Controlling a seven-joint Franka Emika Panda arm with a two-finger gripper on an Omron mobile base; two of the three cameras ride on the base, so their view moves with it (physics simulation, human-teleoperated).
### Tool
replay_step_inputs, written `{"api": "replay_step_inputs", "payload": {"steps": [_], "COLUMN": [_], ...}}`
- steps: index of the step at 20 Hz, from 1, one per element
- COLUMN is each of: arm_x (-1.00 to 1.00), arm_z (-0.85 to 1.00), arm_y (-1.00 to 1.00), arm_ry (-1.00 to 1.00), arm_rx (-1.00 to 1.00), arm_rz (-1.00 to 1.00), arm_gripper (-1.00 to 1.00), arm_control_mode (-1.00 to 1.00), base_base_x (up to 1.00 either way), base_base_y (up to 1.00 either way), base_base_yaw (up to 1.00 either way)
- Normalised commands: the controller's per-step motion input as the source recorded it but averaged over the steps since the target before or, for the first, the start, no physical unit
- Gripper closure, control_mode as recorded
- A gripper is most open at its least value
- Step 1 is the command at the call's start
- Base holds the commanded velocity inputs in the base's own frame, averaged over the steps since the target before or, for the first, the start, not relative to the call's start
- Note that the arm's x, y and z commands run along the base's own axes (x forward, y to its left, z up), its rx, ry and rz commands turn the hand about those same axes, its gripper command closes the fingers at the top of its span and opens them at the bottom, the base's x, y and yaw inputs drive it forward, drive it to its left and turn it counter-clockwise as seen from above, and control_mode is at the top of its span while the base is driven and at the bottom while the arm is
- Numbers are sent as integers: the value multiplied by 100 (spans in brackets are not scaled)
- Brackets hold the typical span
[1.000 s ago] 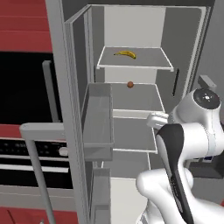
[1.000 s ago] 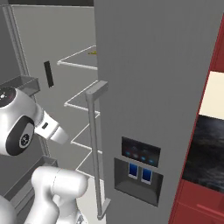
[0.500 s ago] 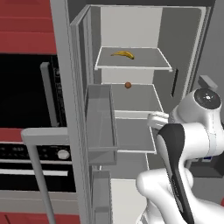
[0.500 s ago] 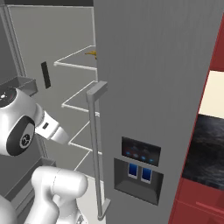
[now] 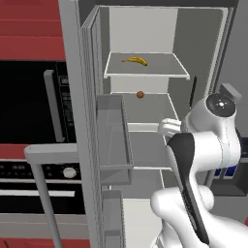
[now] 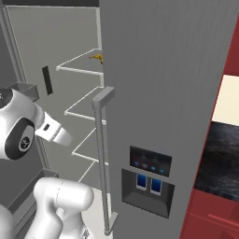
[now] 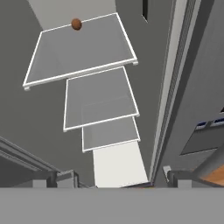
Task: Pick the pear and banana from the fridge and place them on the plate next to the blender to make a fruit smoothie.
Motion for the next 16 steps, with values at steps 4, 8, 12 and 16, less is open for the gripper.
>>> {"api": "replay_step_inputs", "payload": {"steps": [4, 8, 12, 16], "arm_x": [0, 0, 20, 72], "arm_z": [74, 93, 94, 87], "arm_y": [3, -1, 0, -4], "arm_ry": [-20, -23, -26, -7], "arm_rx": [-16, -15, -18, -6], "arm_rz": [0, 0, 0, 3], "arm_gripper": [-100, -100, -100, -100], "arm_control_mode": [-100, -100, -100, -100], "base_base_x": [0, 0, 0, 0], "base_base_y": [0, 0, 0, 0], "base_base_yaw": [0, 0, 0, 0]}}
